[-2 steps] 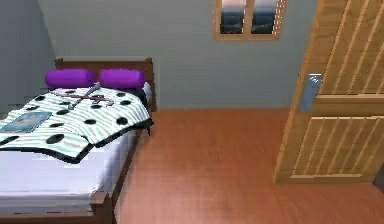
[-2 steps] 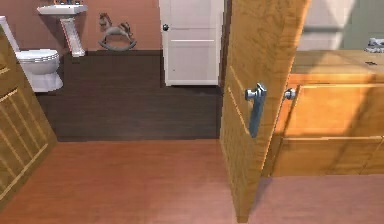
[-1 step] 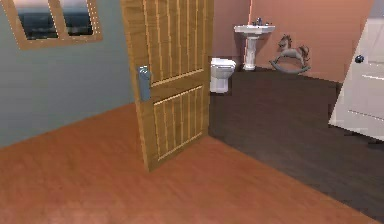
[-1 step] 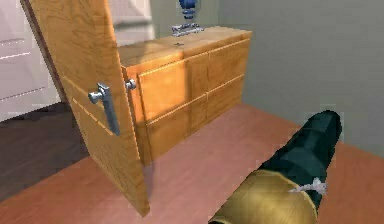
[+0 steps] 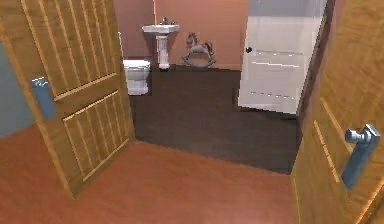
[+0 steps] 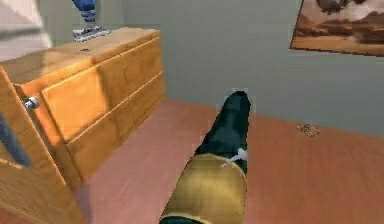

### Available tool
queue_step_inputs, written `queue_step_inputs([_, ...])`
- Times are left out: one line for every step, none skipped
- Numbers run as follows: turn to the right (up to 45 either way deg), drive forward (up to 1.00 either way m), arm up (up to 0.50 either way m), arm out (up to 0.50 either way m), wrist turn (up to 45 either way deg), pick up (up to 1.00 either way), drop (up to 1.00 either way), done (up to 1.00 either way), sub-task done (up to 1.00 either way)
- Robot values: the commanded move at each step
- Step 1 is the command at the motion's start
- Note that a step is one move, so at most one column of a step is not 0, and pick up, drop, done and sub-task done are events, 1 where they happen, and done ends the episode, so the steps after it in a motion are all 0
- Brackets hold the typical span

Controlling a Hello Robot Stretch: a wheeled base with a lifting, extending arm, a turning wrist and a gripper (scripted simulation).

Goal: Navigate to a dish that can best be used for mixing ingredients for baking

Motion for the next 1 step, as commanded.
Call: queue_step_inputs([0.0, 1.0, 0.0, 0.0, 0.0, 0.0, 0.0, 0.0, 0.0])
